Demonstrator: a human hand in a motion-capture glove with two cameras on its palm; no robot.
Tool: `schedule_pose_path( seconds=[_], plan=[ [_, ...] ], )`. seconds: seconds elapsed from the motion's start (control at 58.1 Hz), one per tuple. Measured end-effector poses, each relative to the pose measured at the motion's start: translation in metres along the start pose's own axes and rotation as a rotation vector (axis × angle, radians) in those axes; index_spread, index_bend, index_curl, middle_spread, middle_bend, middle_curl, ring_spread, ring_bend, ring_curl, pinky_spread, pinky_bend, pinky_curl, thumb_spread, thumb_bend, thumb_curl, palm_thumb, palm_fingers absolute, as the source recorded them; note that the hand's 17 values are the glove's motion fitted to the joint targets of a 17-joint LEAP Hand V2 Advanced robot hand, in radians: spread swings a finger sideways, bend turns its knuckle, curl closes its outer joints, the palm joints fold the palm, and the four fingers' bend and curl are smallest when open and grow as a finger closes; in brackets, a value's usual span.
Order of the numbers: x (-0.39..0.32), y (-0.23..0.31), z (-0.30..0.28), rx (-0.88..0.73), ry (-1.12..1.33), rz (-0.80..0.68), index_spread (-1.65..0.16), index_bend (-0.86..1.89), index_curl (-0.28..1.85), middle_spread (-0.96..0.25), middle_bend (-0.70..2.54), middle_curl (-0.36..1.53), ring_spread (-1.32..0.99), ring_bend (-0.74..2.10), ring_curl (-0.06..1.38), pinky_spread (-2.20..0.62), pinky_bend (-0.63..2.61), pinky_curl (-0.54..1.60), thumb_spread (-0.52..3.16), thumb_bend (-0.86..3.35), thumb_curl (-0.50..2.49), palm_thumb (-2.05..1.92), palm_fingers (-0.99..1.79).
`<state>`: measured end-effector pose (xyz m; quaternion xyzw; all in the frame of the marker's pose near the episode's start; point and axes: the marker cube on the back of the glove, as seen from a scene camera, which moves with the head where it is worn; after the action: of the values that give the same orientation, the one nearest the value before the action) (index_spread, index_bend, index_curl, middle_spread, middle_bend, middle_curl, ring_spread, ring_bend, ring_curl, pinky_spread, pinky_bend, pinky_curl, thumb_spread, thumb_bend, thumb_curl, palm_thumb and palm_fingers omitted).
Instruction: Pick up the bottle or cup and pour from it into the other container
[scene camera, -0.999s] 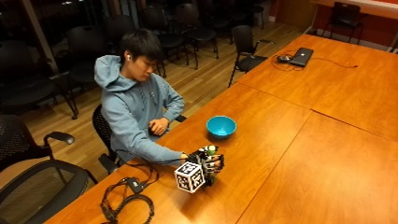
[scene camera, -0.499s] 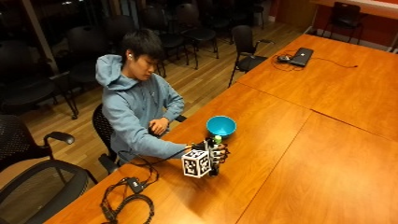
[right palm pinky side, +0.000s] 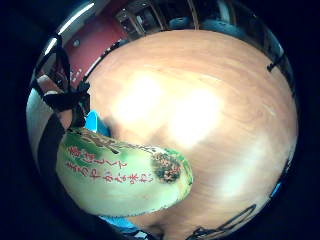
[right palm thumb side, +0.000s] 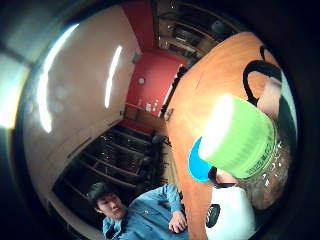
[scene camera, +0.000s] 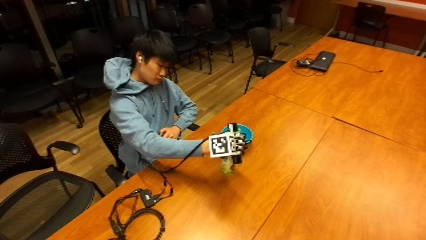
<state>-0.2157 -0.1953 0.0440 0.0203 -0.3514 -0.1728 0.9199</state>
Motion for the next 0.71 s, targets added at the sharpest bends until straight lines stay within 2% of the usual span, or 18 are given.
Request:
schedule_pose_path(
  seconds=[0.034,0.069,0.138,0.207,0.293,0.362,0.706],
  plan=[
    [-0.009,0.004,0.005,-0.083,0.029,-0.008,-0.08,0.21,0.5,-0.04,0.32,0.5,-0.17,0.51,0.45,-0.18,0.5,0.35,0.21,-0.04,0.69,1.01,1.26],
    [-0.013,-0.008,0.008,-0.056,0.09,-0.015,-0.08,0.21,0.5,-0.04,0.32,0.5,-0.17,0.5,0.45,-0.18,0.5,0.35,0.21,-0.04,0.69,1.01,1.26],
    [-0.049,-0.021,0.015,-0.083,0.037,-0.014,-0.08,0.21,0.51,-0.04,0.31,0.5,-0.17,0.5,0.45,-0.18,0.5,0.35,0.2,-0.04,0.69,1.01,1.26],
    [-0.04,-0.045,-0.004,-0.061,0.314,-0.029,-0.08,0.21,0.51,-0.04,0.31,0.5,-0.17,0.5,0.46,-0.18,0.49,0.36,0.2,-0.04,0.7,1.01,1.27],
    [-0.053,-0.057,-0.047,-0.144,0.441,-0.041,-0.08,0.21,0.52,-0.04,0.31,0.5,-0.17,0.5,0.46,-0.18,0.49,0.36,0.2,-0.04,0.7,1.01,1.27],
    [-0.064,-0.061,-0.008,-0.191,0.594,-0.048,-0.08,0.21,0.52,-0.04,0.31,0.51,-0.17,0.5,0.46,-0.18,0.48,0.36,0.2,-0.04,0.7,1.01,1.27],
    [-0.112,-0.072,0.093,-0.384,1.386,-0.155,-0.08,0.22,0.53,-0.04,0.3,0.51,-0.18,0.48,0.46,-0.18,0.48,0.36,0.2,-0.04,0.71,1.0,1.27]
  ],
)
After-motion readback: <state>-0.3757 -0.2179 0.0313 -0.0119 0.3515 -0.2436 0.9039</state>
